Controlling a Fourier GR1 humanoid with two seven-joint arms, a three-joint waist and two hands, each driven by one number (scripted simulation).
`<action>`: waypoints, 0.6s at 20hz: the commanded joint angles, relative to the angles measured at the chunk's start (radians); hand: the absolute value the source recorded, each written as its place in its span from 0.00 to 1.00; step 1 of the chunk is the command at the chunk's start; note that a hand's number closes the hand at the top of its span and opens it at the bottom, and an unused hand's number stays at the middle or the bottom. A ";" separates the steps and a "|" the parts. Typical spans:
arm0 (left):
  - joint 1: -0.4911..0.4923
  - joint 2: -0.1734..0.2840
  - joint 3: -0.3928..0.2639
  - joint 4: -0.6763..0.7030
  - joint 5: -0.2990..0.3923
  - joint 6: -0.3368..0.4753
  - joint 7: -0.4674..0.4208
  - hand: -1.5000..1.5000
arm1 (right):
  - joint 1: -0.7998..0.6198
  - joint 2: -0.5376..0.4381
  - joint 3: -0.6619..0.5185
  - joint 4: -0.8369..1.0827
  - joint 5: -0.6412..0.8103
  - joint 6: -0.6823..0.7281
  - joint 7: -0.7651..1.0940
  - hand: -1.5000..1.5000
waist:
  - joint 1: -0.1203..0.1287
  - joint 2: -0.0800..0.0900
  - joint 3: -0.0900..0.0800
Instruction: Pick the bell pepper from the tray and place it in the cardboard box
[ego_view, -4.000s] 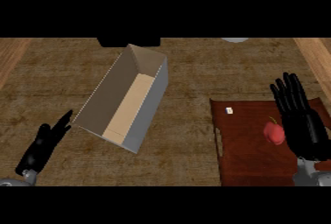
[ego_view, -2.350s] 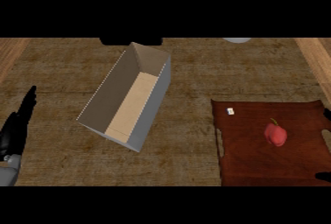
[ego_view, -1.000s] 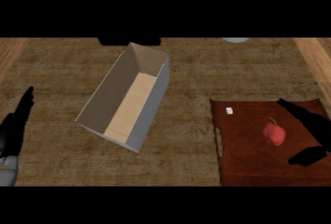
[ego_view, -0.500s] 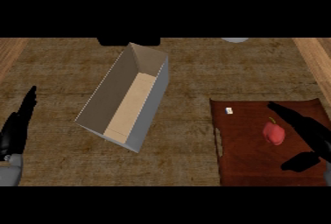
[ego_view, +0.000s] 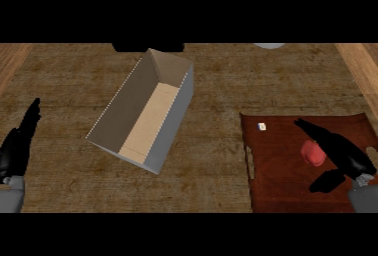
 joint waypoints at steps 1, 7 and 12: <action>-0.063 -0.003 0.027 0.031 -0.007 -0.038 0.032 0.50 | -0.026 0.009 -0.035 0.078 0.038 -0.013 -0.033 0.00 | -0.002 0.000 0.000; 0.005 -0.052 -0.012 -0.011 -0.039 0.002 -0.004 0.50 | -0.121 0.009 -0.082 0.221 0.115 -0.262 -0.124 1.00 | 0.007 0.002 0.001; -0.027 -0.013 0.042 0.035 -0.017 -0.034 -0.023 0.50 | -0.045 0.070 -0.066 0.175 0.189 -0.440 -0.113 1.00 | -0.001 0.000 0.000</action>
